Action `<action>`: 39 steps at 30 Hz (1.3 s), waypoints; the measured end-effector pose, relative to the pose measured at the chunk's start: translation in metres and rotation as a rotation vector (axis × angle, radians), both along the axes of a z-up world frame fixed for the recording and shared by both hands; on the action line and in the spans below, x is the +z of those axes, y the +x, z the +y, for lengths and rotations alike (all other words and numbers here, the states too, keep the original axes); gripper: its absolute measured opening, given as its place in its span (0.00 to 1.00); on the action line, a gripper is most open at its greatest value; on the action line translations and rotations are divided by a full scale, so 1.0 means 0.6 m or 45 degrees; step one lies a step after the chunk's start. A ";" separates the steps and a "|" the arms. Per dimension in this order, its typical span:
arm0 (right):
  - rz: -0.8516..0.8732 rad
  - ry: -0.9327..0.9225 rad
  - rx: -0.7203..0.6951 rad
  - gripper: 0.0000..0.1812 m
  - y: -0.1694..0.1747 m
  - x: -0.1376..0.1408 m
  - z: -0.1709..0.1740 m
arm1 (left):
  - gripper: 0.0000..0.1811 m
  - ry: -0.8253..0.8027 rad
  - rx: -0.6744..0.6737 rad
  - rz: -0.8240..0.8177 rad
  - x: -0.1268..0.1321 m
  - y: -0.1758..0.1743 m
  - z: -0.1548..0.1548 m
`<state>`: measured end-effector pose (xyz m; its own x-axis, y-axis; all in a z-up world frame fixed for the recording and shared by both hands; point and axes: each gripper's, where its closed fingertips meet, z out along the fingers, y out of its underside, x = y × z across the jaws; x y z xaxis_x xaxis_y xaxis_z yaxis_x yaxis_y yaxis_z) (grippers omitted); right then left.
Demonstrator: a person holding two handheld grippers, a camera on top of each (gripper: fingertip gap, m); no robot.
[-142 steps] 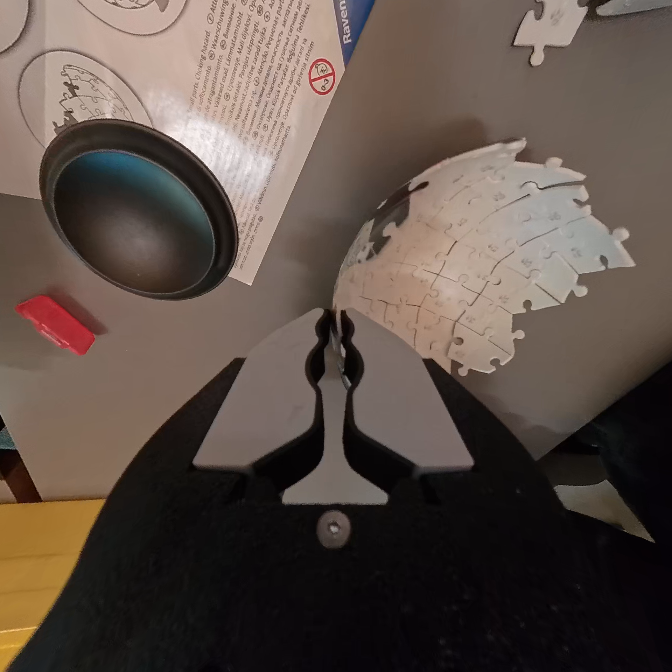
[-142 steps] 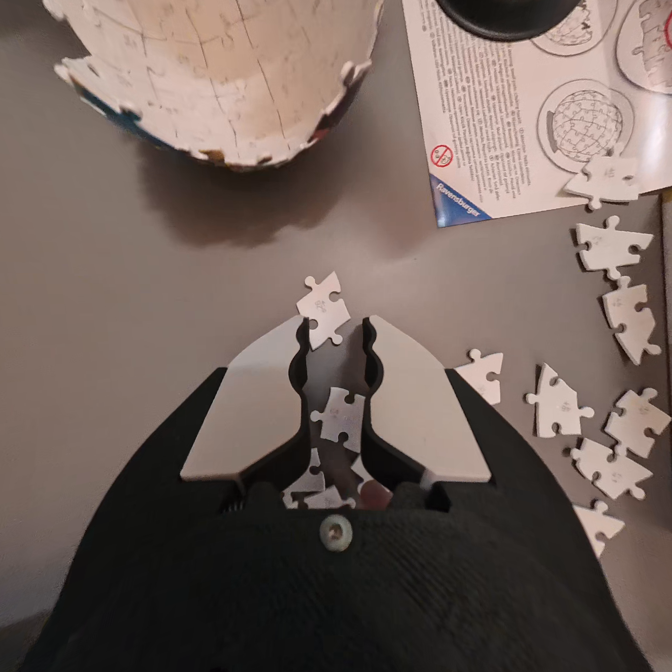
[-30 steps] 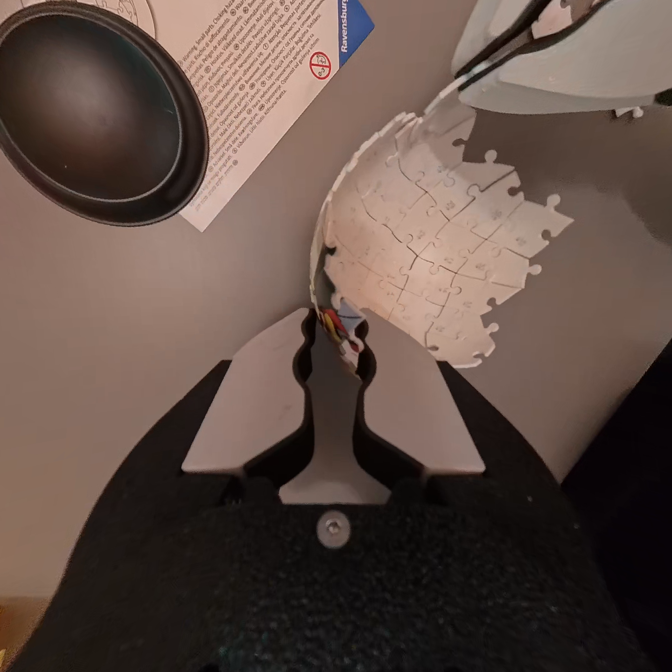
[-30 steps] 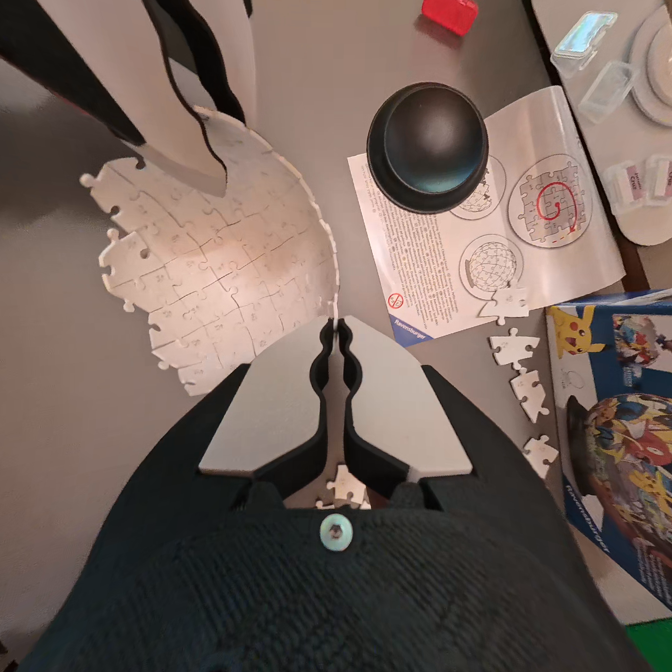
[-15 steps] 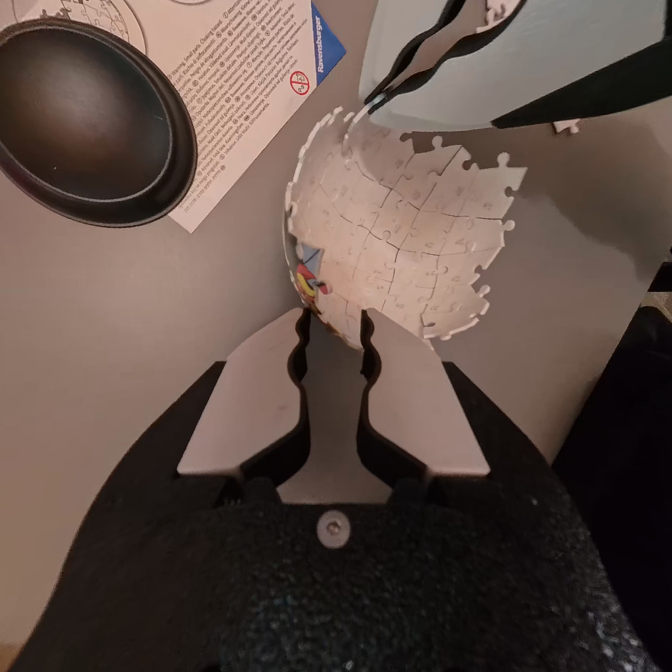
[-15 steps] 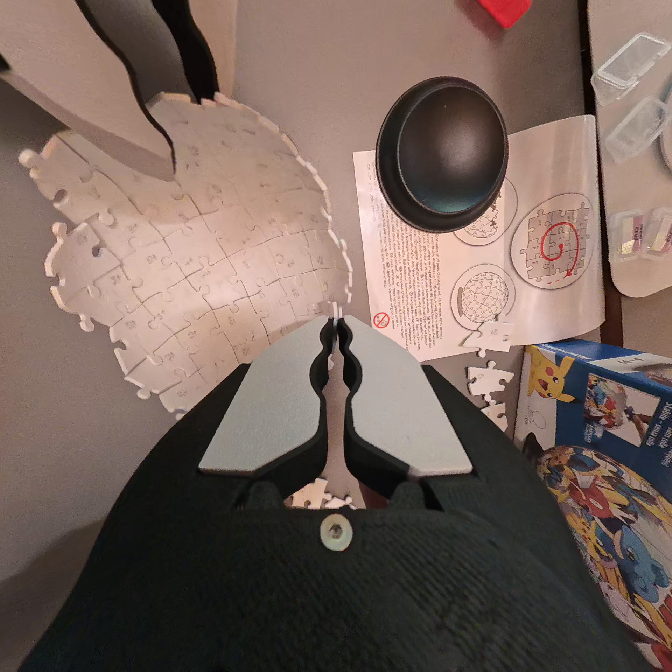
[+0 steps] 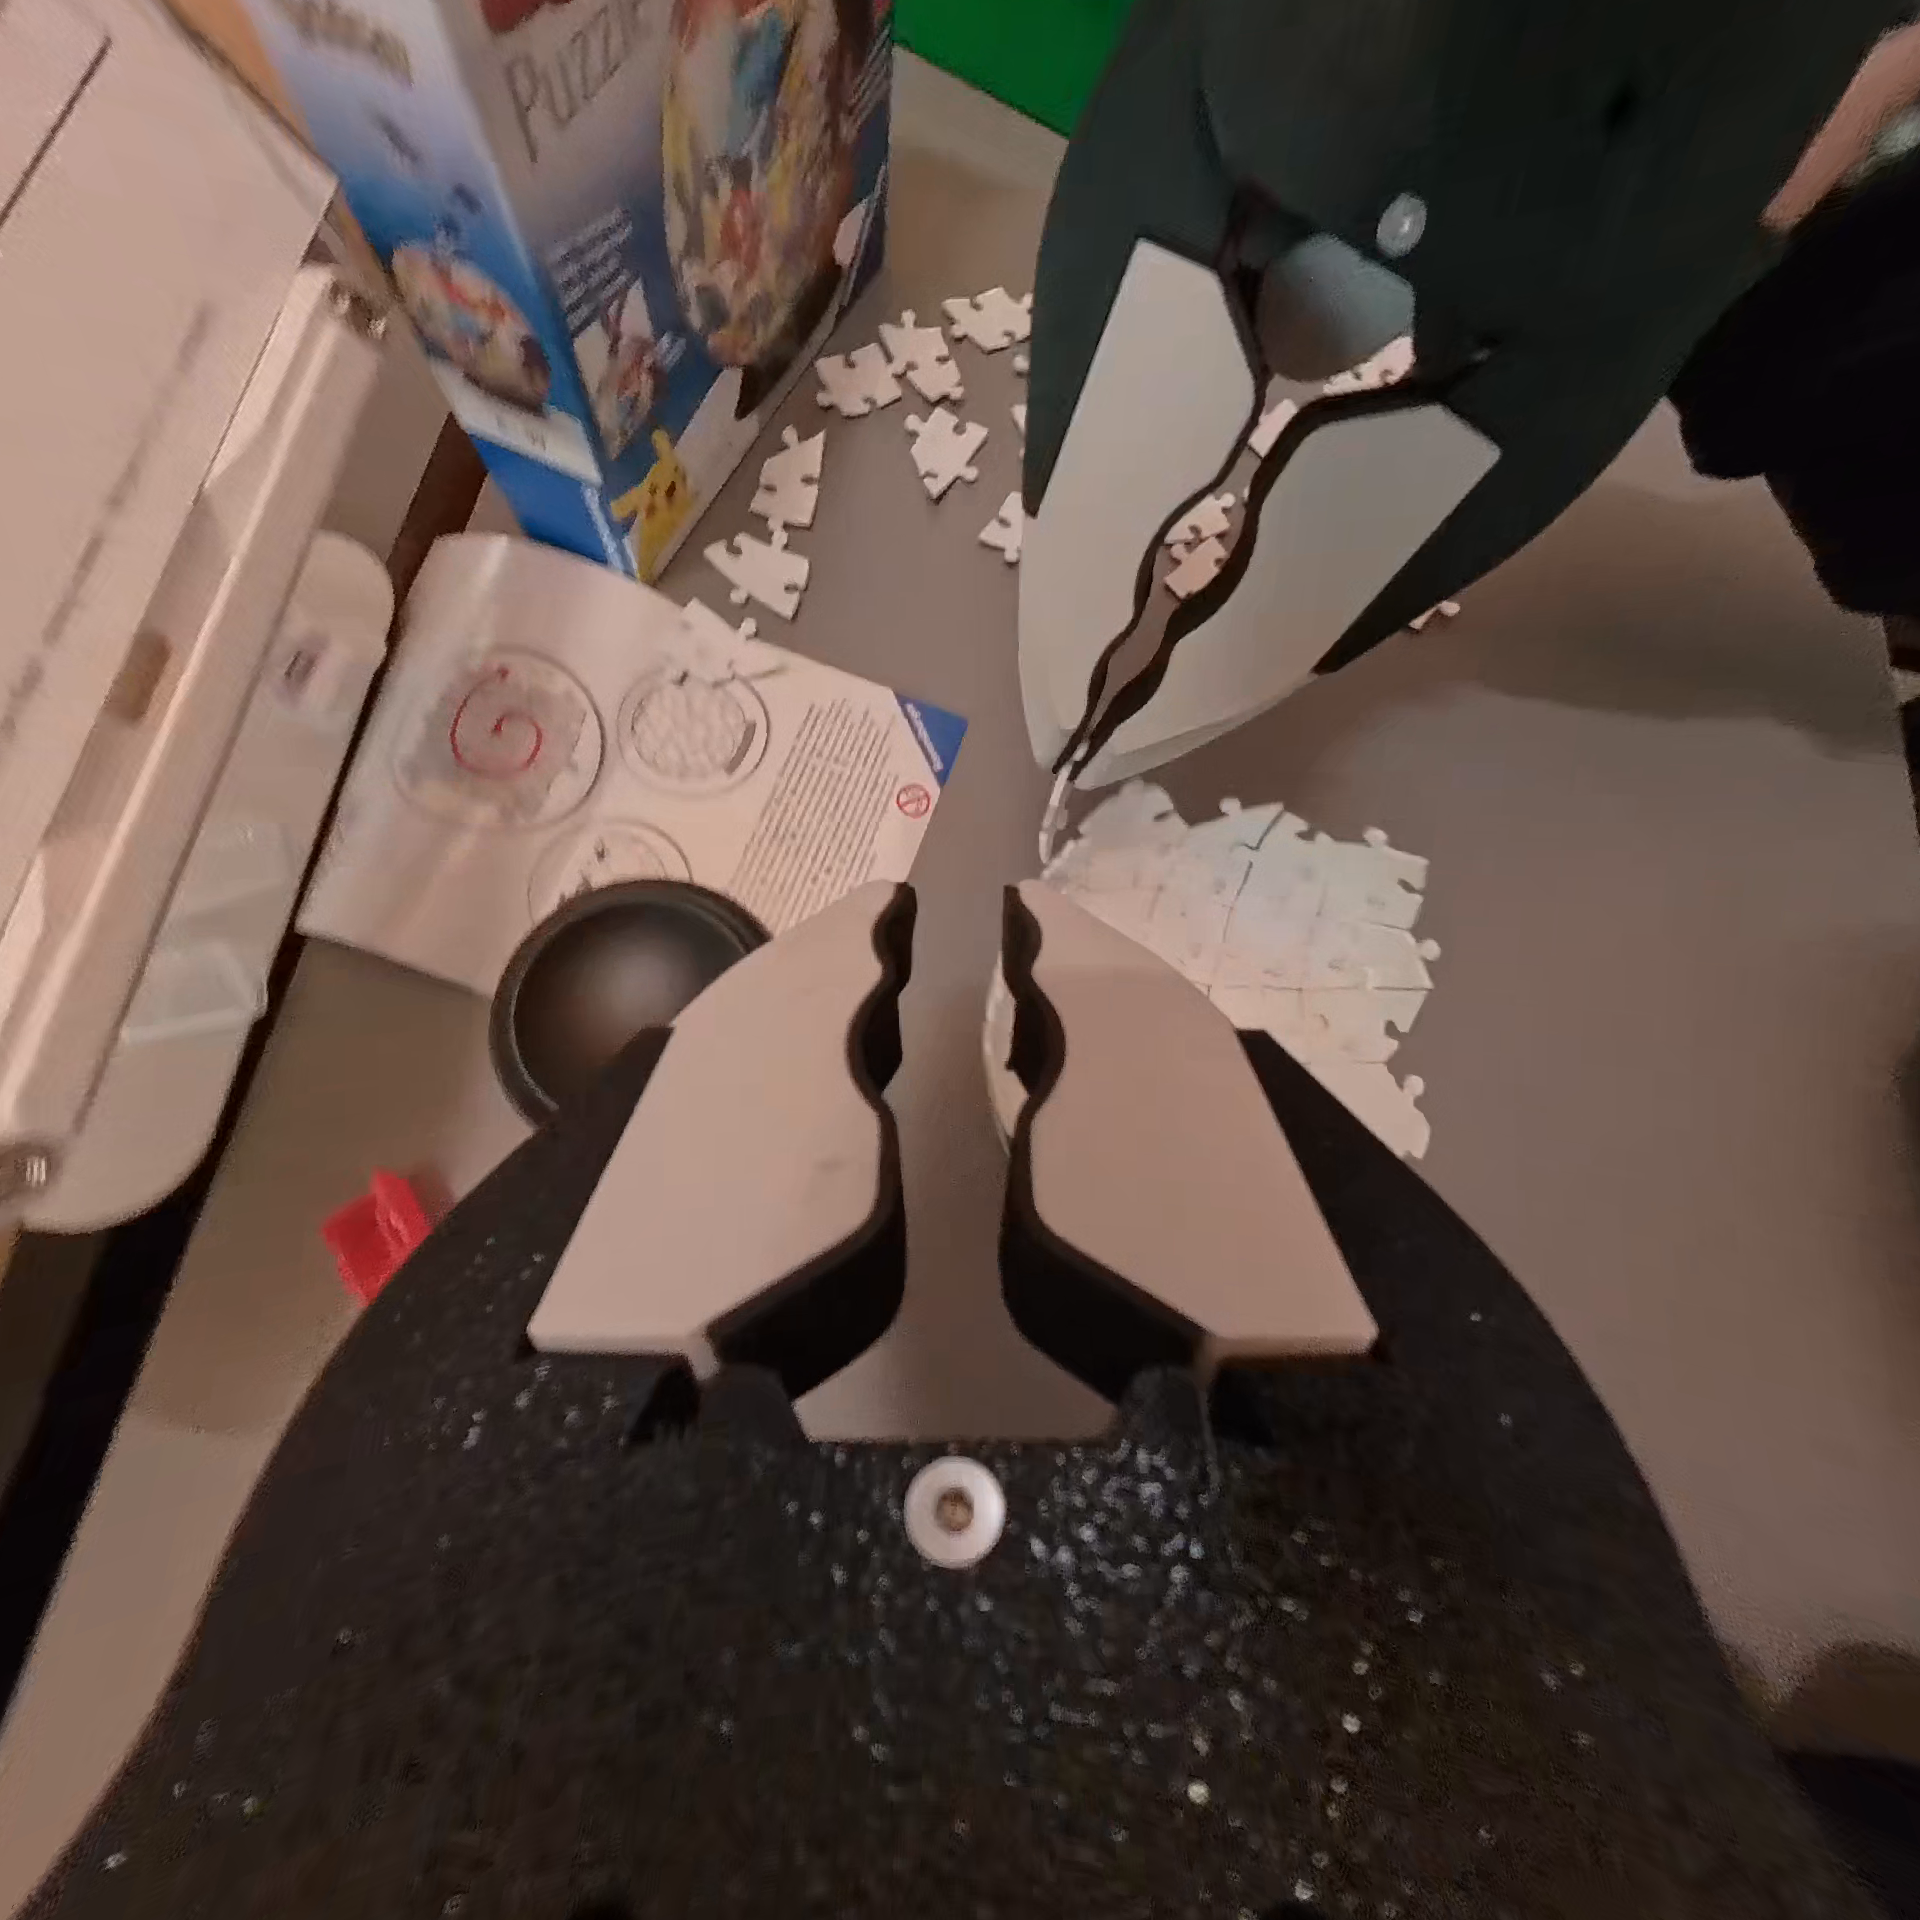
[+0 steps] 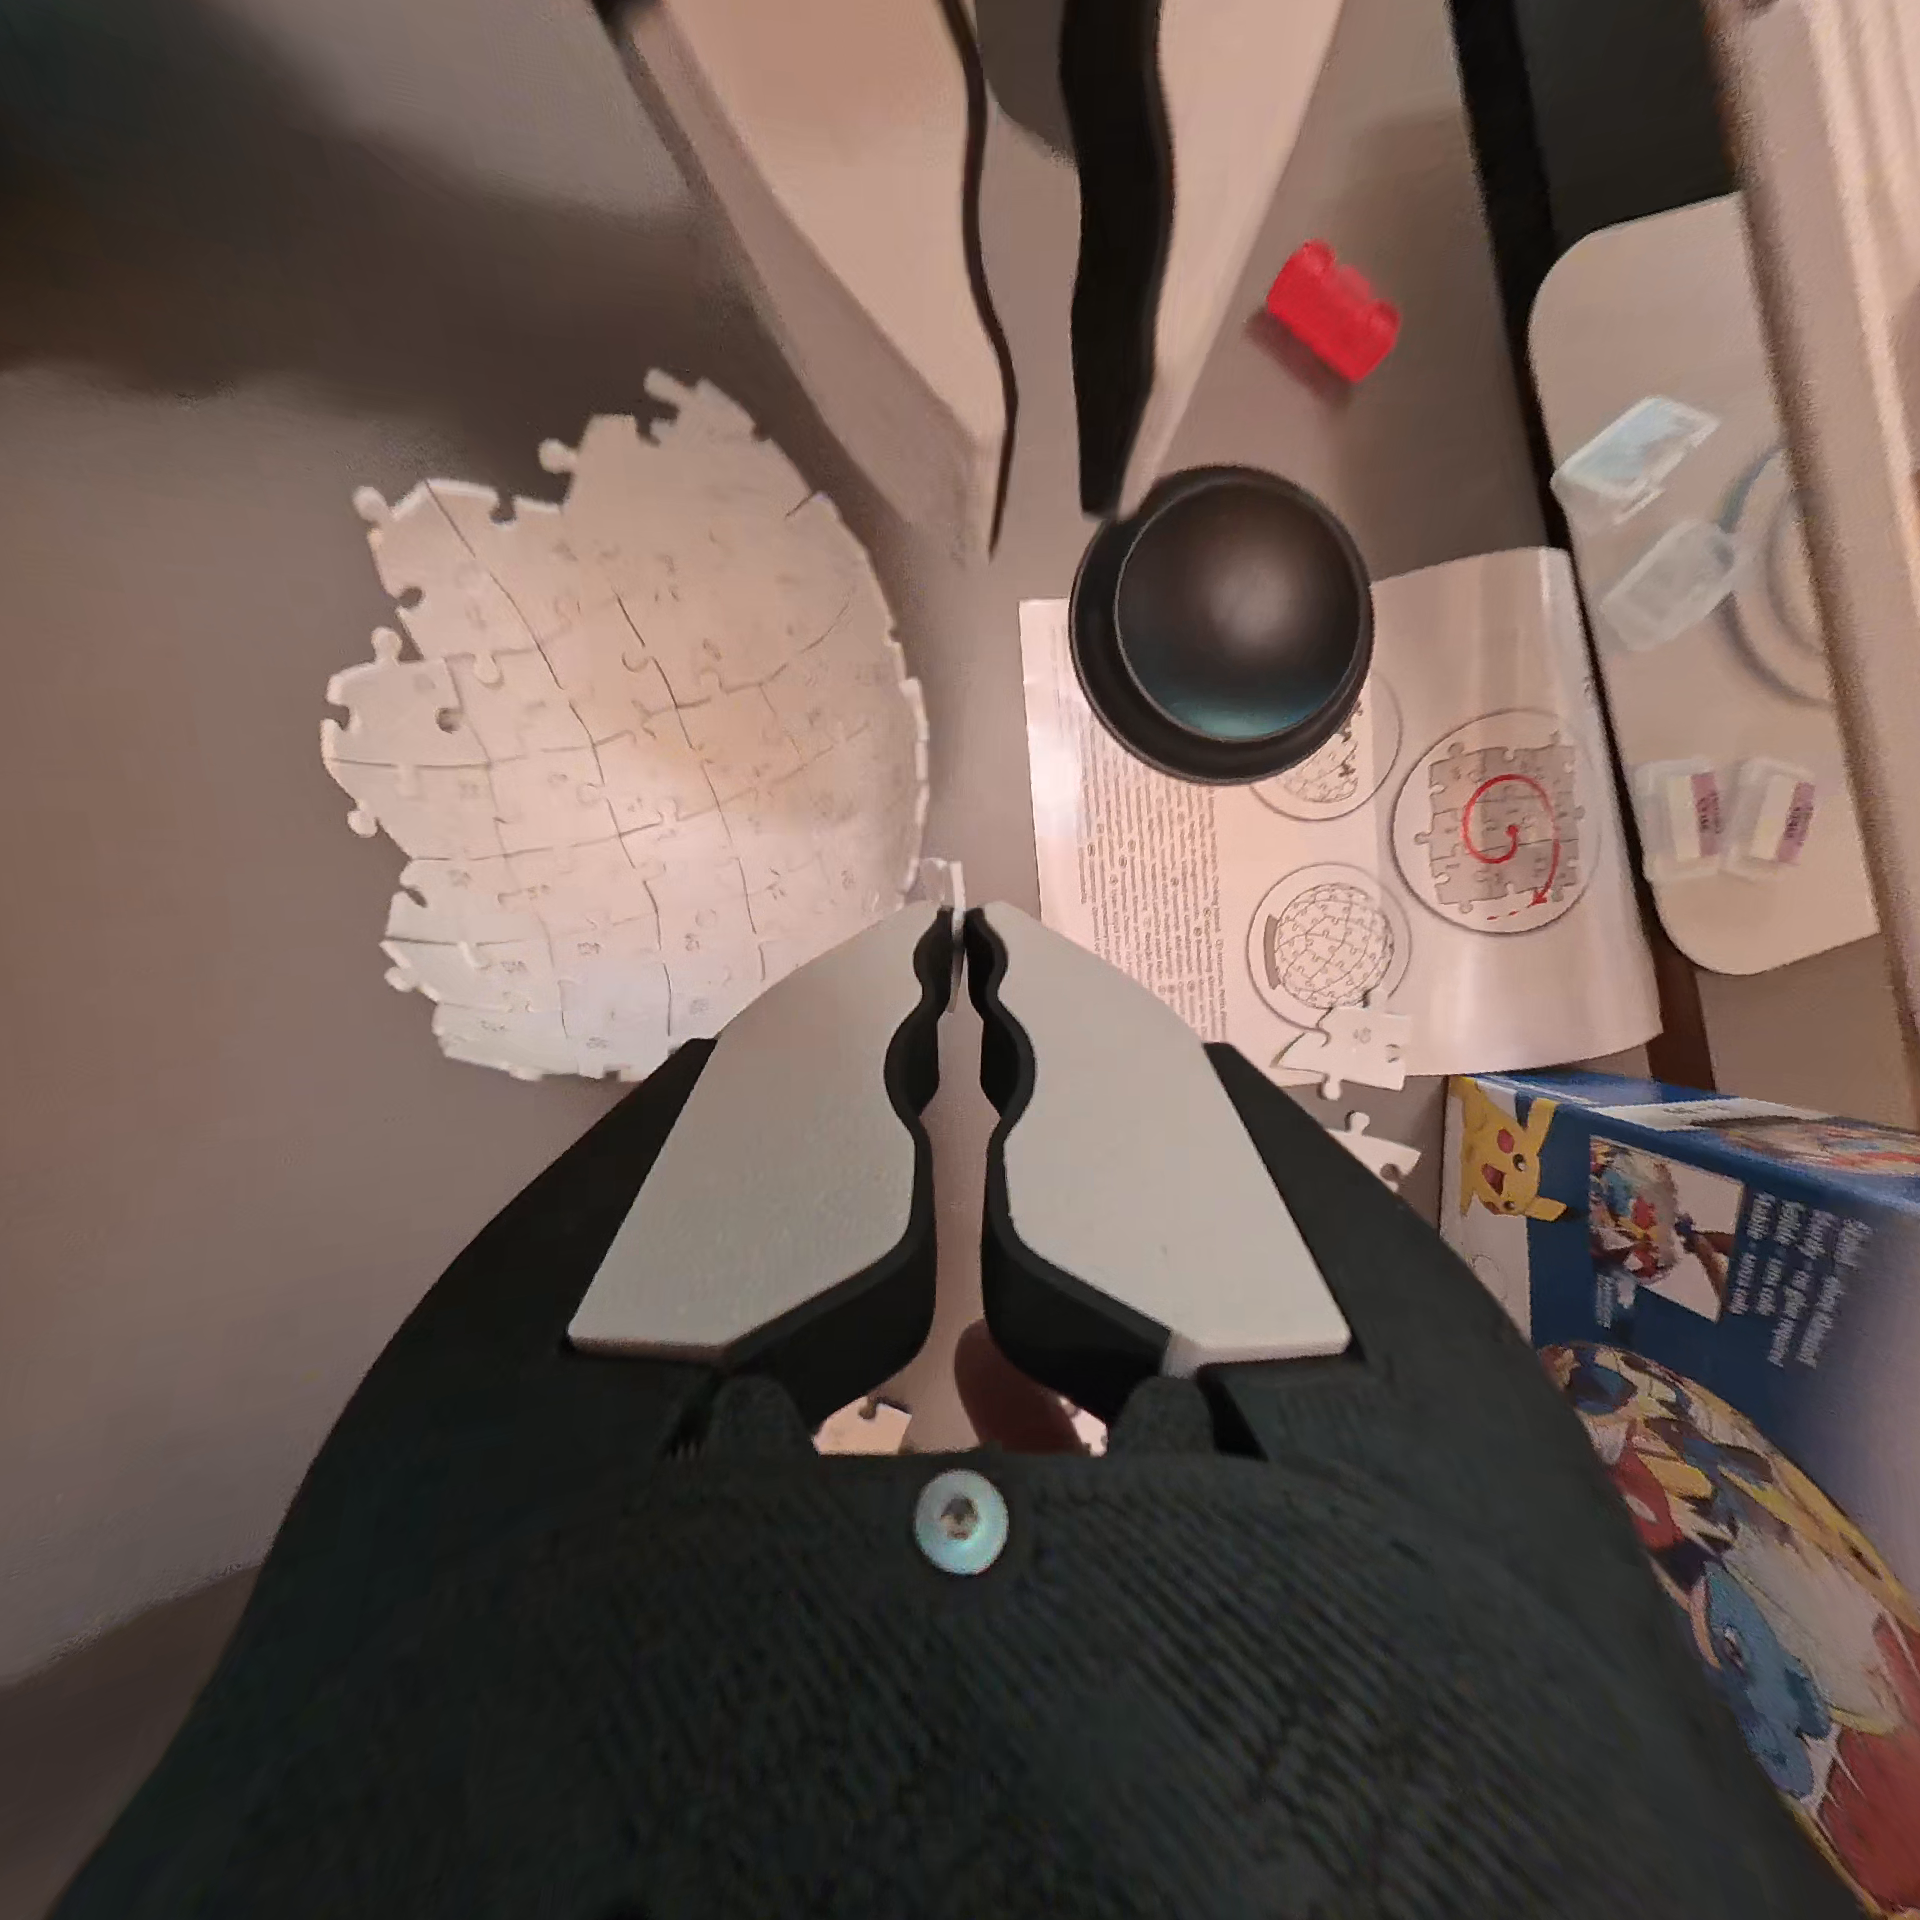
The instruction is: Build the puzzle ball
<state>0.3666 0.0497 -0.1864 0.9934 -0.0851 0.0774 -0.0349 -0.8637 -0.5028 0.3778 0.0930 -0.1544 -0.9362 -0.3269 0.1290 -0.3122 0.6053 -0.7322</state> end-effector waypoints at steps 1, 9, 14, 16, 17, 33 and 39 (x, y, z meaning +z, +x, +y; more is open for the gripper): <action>0.009 0.044 -0.009 0.01 -0.001 0.011 0.000 | 0.09 -0.004 -0.060 -0.013 -0.001 -0.001 -0.010; 0.065 0.213 -0.033 0.01 -0.011 0.054 -0.003 | 0.05 0.038 -0.420 -0.101 -0.025 -0.029 -0.074; 0.084 0.258 -0.082 0.02 0.005 0.052 -0.001 | 0.01 0.007 -0.379 -0.085 -0.030 -0.013 -0.076; 0.093 0.294 -0.098 0.02 0.010 0.051 0.003 | 0.01 -0.040 -0.354 -0.031 -0.032 -0.010 -0.073; 0.089 0.311 -0.106 0.02 0.013 0.051 0.004 | 0.01 -0.065 -0.341 -0.005 -0.032 -0.008 -0.072; 0.140 0.580 -0.205 0.03 0.024 0.056 0.011 | 0.01 -0.362 -0.291 0.111 -0.014 -0.003 -0.060; 0.095 0.555 -0.131 0.01 0.017 0.044 0.030 | 0.01 -0.283 -0.269 0.145 -0.028 -0.008 -0.042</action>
